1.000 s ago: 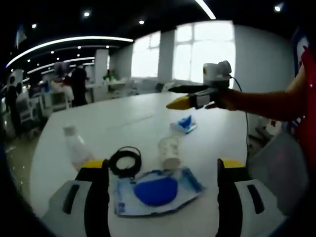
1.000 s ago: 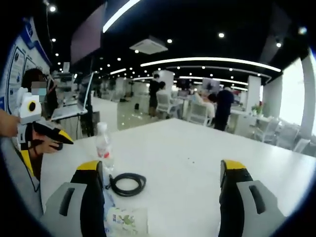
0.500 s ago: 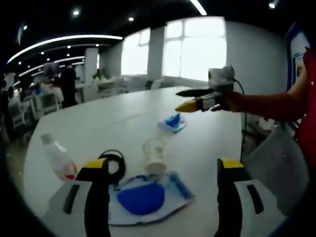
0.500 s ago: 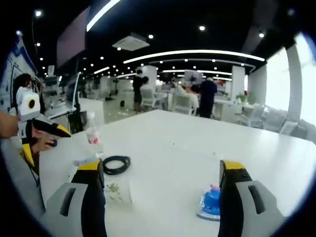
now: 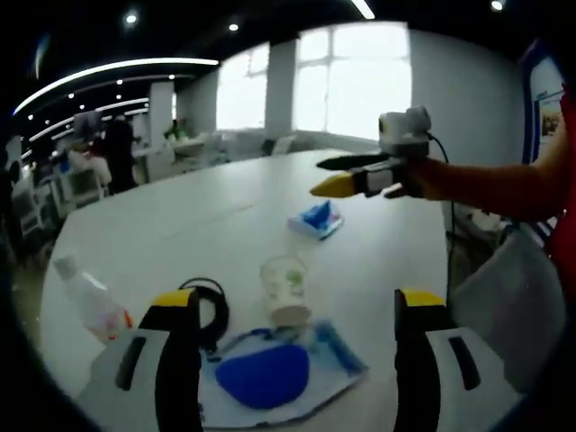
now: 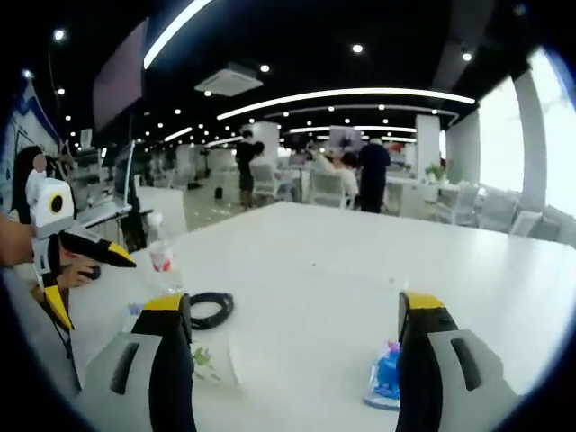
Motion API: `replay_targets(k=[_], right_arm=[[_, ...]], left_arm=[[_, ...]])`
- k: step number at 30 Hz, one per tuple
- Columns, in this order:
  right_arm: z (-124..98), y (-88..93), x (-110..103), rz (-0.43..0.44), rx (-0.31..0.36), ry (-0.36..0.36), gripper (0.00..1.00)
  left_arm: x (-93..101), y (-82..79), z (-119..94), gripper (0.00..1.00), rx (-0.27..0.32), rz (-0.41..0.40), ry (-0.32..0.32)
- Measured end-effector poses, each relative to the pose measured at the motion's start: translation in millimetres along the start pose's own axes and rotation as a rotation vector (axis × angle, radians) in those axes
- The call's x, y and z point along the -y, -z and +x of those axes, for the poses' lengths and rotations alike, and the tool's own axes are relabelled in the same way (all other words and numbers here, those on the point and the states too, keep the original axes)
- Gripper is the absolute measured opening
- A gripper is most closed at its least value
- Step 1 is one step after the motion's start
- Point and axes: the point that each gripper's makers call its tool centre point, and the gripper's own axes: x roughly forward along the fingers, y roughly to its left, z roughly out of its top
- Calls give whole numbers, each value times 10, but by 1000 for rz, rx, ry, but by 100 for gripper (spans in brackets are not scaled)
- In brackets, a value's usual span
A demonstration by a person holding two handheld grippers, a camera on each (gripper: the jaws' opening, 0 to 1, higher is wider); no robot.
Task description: Arrange the tabletop items into an orderly group along one side of the table until the central work area is clear of visible clutter.
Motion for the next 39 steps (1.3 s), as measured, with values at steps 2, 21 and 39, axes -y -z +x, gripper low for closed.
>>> replay_targets(k=[2, 21, 39], right_arm=[[87, -11, -51, 0, -2, -11, 94], [830, 4, -563, -5, -51, -115, 91], [1349, 272, -1001, -84, -169, -201, 87]], left_arm=[[-53, 23, 21, 85, -5, -12, -12], [-357, 170, 164, 81, -22, -80, -76], [-751, 441, 313, 72, -63, -181, -205]])
